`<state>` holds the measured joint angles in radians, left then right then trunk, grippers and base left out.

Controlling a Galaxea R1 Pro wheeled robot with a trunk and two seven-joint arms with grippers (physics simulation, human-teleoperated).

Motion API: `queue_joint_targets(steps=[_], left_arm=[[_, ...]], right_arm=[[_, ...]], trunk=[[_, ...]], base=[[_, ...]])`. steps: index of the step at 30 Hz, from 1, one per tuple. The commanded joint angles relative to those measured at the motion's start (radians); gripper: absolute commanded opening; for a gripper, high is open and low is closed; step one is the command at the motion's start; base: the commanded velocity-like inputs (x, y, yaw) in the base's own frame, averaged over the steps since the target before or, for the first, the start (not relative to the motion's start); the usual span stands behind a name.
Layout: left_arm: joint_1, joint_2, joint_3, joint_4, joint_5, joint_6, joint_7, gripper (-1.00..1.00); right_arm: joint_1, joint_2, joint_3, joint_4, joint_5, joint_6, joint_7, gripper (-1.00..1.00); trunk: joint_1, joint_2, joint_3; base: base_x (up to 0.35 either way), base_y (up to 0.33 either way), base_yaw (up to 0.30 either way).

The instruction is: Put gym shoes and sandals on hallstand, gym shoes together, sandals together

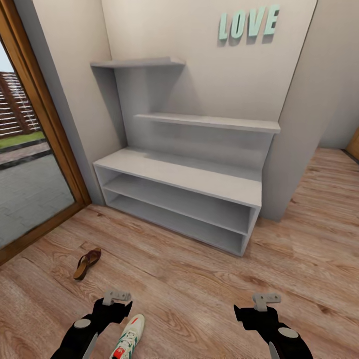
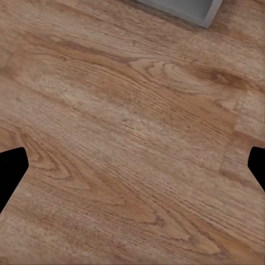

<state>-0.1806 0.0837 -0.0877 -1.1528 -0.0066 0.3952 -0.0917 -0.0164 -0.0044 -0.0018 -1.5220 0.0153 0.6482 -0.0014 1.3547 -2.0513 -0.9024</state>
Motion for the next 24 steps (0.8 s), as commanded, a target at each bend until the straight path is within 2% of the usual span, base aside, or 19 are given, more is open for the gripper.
queue_joint_targets(steps=[1,5,12,19,24], left_arm=[[0.000,0.001,-0.001,0.001,0.000,-0.007,-0.002,1.00],[0.000,0.001,-0.002,0.042,0.001,-0.052,-0.003,1.00],[-0.002,-0.001,-0.008,0.145,-0.005,-0.075,-0.003,1.00],[-0.002,-0.001,-0.009,0.163,-0.005,-0.109,-0.003,1.00],[-0.002,-0.002,-0.010,0.200,-0.004,-0.171,-0.002,1.00]], right_arm=[[-0.001,0.000,0.000,-0.001,0.002,0.005,0.000,1.00],[-0.001,0.000,-0.001,-0.001,0.002,0.005,-0.001,1.00],[-0.001,0.000,-0.001,-0.001,0.002,0.005,-0.002,1.00],[-0.001,0.000,-0.001,-0.001,0.002,0.005,-0.003,1.00],[-0.001,0.000,-0.001,-0.001,0.002,0.005,-0.003,1.00]], trunk=[[0.004,-0.008,-0.006],[0.019,-0.036,-0.025],[0.046,-0.085,-0.058],[0.073,-0.134,-0.091],[0.092,-0.169,-0.114]], base=[[0.000,0.000,0.000],[0.000,0.000,0.000],[0.000,0.000,0.000],[0.000,0.000,0.000],[0.000,0.000,0.000]])
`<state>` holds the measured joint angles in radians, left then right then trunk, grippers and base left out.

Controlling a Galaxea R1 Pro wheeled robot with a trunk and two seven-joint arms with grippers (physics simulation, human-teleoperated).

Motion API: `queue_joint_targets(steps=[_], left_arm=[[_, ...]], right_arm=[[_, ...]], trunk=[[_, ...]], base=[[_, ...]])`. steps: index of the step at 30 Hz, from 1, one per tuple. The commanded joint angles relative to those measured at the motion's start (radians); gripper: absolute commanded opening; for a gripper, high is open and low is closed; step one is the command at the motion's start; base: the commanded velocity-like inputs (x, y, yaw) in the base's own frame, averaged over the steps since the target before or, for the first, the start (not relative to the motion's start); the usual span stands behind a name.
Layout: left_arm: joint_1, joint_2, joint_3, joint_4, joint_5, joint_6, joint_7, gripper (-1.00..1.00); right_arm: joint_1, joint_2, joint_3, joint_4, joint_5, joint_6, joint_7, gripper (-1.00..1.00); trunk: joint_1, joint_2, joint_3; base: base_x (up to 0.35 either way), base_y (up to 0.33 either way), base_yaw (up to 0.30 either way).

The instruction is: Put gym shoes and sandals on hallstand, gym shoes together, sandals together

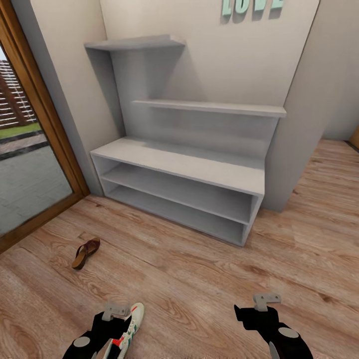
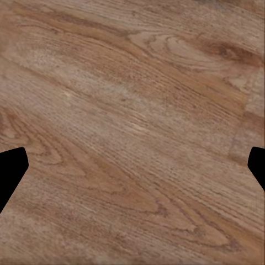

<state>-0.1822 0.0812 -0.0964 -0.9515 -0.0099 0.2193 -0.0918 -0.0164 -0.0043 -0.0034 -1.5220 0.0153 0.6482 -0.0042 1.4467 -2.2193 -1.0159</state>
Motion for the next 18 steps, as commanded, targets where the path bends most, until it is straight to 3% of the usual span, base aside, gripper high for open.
queue_joint_targets(steps=[1,18], left_arm=[[0.000,0.000,-0.001,0.011,-0.002,-0.010,-0.002,1.00],[0.000,0.001,-0.003,0.058,-0.002,-0.110,0.000,1.00]], right_arm=[[0.000,-0.001,0.000,-0.001,0.002,0.005,-0.001,1.00],[-0.002,0.000,0.000,-0.001,0.004,0.005,-0.004,1.00]], trunk=[[0.004,-0.008,-0.006],[0.069,-0.127,-0.086]], base=[[0.000,0.000,0.000],[0.000,0.000,0.000]])
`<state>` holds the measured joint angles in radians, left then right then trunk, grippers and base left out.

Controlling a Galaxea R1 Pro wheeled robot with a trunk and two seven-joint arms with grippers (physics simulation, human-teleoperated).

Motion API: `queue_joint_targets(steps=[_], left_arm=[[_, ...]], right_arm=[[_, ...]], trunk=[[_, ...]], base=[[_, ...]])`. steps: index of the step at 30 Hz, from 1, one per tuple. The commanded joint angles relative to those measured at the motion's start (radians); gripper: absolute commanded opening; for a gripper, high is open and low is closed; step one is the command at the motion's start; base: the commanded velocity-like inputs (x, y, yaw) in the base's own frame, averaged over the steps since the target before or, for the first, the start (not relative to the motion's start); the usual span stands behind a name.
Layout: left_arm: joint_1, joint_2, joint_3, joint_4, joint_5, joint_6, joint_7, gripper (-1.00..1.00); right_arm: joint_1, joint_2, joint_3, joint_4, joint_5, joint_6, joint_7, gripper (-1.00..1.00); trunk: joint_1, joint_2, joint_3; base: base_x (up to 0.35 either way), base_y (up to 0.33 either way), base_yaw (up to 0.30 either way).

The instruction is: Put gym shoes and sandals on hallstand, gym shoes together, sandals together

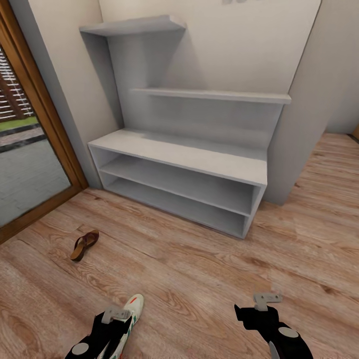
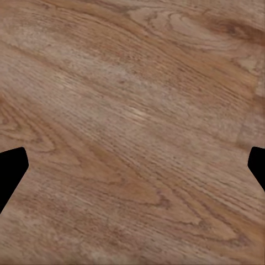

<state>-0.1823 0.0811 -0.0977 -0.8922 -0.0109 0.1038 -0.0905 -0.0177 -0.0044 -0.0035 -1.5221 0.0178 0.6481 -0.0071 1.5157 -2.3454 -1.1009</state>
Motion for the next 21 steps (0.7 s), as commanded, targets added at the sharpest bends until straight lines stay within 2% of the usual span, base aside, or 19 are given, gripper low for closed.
queue_joint_targets(steps=[1,7,13,18,21], left_arm=[[0.000,0.001,-0.001,0.002,-0.001,-0.001,-0.002,1.00],[0.000,0.003,-0.001,0.032,-0.001,-0.045,0.000,1.00],[0.000,0.003,0.000,0.042,0.001,-0.111,0.000,1.00],[0.000,0.005,0.002,0.067,0.002,-0.153,0.000,1.00],[0.000,0.004,0.002,0.088,0.002,-0.174,0.000,1.00]], right_arm=[[-0.001,0.000,0.000,-0.001,0.002,0.006,-0.001,1.00],[-0.007,0.001,0.000,-0.001,0.002,0.012,-0.001,1.00],[-0.077,0.001,0.001,-0.001,0.001,0.017,0.000,1.00],[-0.084,0.001,0.004,-0.001,0.001,0.018,0.001,1.00],[-0.085,0.002,0.005,-0.001,0.001,0.018,0.002,1.00]], trunk=[[0.004,-0.008,-0.006],[0.027,-0.050,-0.034],[0.050,-0.092,-0.062],[0.069,-0.127,-0.086],[0.069,-0.127,-0.090]], base=[[0.000,0.000,0.011],[0.000,0.000,0.055],[0.000,0.000,0.096],[0.000,0.000,0.109],[0.000,0.000,0.106]])
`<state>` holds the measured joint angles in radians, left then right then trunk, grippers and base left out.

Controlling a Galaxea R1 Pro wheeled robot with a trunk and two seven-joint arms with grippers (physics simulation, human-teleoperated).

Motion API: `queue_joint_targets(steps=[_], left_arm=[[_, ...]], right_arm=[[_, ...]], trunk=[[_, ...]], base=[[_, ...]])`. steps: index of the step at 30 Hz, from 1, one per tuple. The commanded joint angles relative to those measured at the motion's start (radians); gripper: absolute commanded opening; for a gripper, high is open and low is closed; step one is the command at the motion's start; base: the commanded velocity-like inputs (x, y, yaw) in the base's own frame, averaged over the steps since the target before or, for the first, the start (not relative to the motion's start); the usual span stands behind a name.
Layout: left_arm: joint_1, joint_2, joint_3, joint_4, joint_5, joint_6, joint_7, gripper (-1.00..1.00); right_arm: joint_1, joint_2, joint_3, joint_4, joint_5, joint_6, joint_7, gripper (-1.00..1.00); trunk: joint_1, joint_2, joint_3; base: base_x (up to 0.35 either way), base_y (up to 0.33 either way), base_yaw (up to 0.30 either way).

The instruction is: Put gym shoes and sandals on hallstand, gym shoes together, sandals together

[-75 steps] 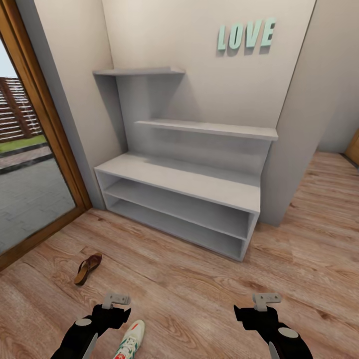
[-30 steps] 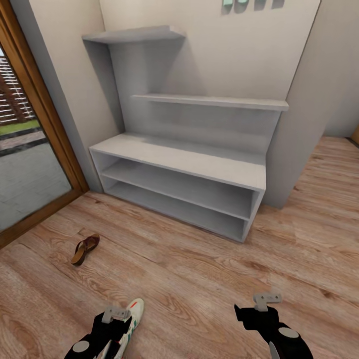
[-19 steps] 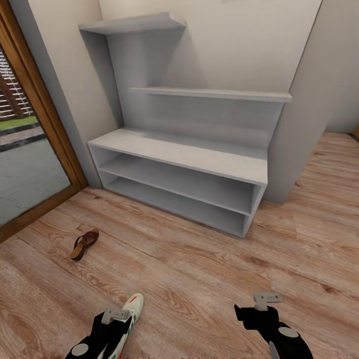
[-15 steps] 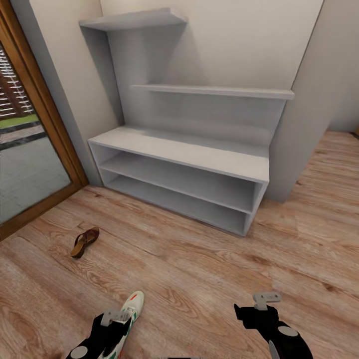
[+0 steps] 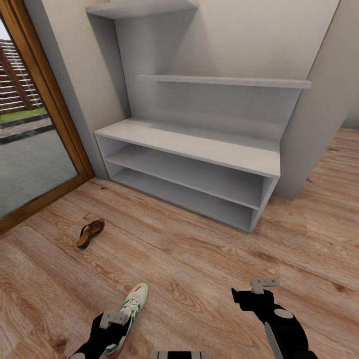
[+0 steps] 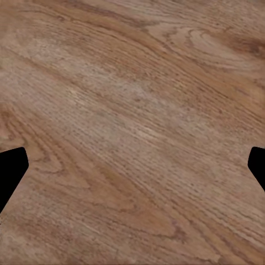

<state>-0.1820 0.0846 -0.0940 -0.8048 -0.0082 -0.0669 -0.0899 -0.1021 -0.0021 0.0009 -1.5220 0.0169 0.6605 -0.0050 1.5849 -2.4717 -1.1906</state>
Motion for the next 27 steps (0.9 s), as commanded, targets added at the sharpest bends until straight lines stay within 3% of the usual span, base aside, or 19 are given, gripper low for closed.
queue_joint_targets(steps=[1,6,10,21,27], left_arm=[[-0.001,0.000,-0.003,0.004,-0.001,-0.006,-0.001,1.00],[-0.001,0.000,-0.004,0.009,-0.004,-0.010,-0.001,1.00],[-0.001,-0.001,-0.004,0.011,-0.005,-0.012,-0.001,1.00],[-0.001,-0.002,-0.004,0.012,-0.005,-0.012,-0.001,1.00],[-0.001,-0.002,-0.005,0.012,-0.005,-0.012,0.000,1.00]], right_arm=[[0.000,0.000,0.000,-0.001,0.002,0.005,0.000,1.00],[-0.001,-0.001,0.001,-0.001,0.002,0.005,-0.001,1.00],[-0.001,-0.001,0.001,-0.001,0.001,0.005,-0.001,1.00],[-0.001,-0.002,-0.002,-0.001,0.001,0.005,-0.001,1.00],[-0.001,-0.002,-0.002,-0.001,0.001,0.005,-0.001,1.00]], trunk=[[0.000,0.000,-0.002],[0.000,0.000,-0.008],[0.015,-0.028,-0.021],[0.016,-0.029,-0.038],[0.019,-0.030,-0.069]], base=[[0.000,0.000,0.098],[0.000,0.000,0.062],[0.000,0.000,0.013],[0.000,0.000,0.001],[0.000,0.000,0.000]])
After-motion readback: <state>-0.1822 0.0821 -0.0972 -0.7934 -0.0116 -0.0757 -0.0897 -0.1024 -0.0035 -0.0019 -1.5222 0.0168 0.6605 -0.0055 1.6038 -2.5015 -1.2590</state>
